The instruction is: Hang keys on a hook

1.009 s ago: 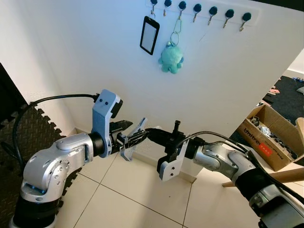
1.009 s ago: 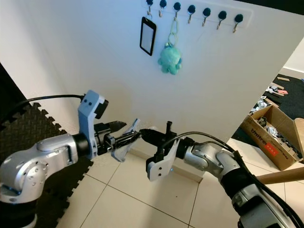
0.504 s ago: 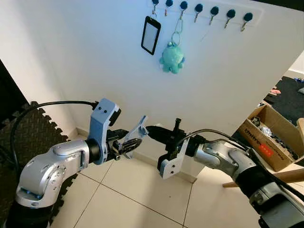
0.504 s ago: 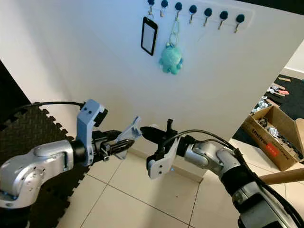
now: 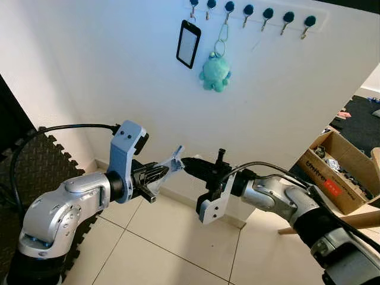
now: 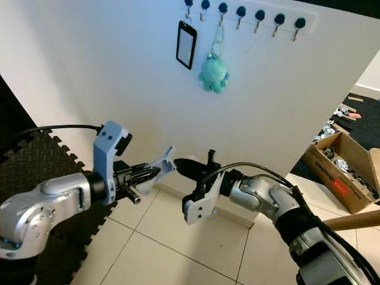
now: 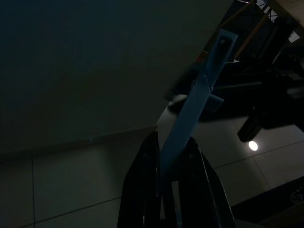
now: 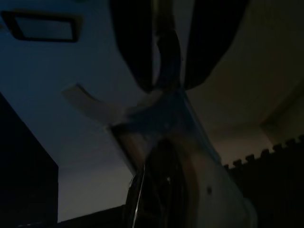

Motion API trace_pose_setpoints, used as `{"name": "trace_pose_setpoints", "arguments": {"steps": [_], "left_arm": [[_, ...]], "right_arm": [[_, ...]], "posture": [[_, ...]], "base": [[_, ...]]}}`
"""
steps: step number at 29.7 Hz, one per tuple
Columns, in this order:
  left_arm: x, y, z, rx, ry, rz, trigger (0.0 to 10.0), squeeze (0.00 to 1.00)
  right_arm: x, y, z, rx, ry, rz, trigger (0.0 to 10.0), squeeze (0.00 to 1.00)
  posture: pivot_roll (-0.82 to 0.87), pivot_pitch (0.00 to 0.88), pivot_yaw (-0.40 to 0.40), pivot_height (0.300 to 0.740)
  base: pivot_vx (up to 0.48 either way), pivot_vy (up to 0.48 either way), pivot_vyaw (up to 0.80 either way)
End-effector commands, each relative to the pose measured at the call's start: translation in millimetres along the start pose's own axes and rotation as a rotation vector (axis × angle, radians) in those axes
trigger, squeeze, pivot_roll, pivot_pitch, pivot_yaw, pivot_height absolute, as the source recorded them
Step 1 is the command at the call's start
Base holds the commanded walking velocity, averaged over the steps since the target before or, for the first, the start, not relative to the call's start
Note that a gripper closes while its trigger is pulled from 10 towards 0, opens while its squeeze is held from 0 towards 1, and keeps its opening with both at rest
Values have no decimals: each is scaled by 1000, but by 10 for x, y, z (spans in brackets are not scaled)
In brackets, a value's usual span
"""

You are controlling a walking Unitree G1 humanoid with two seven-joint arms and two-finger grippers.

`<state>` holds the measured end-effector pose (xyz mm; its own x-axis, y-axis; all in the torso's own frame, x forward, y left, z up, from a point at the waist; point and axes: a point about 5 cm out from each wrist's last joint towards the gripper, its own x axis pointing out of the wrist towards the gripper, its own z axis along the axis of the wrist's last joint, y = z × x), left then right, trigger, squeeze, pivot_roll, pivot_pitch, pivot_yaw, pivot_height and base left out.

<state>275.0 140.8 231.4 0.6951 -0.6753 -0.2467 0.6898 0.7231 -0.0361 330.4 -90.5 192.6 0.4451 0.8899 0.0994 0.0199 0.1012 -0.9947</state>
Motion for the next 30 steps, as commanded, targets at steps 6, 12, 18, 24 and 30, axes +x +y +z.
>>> {"name": "trace_pose_setpoints", "arguments": {"steps": [6, 12, 18, 24, 30], "left_arm": [[25, -53, 1, -12, -27, -10, 10000, 0], [42, 53, 66, -44, -86, 84, 10000, 0], [75, 138, 158, -68, -143, 156, 10000, 0], [139, 229, 230, -97, -191, 241, 10000, 0], [195, 250, 277, -193, -276, 285, 10000, 0]], "right_arm": [[-34, 70, -17, 91, 33, -8, 10000, 0], [-75, 246, 21, 419, 107, -46, 10000, 0], [-109, 315, 4, 693, 208, -180, 10000, 0], [-198, 245, -141, 1009, 343, -486, 10000, 0], [-334, 196, -276, 1176, 408, -670, 10000, 0]], "posture": [[181, 222, -24, 740], [184, 222, -31, 740], [180, 226, -31, 740], [172, 228, -23, 740], [172, 228, -23, 740]], "base": [[0, 0, 0], [0, 0, 0], [0, 0, 0], [0, 0, 0], [0, 0, 0]]}}
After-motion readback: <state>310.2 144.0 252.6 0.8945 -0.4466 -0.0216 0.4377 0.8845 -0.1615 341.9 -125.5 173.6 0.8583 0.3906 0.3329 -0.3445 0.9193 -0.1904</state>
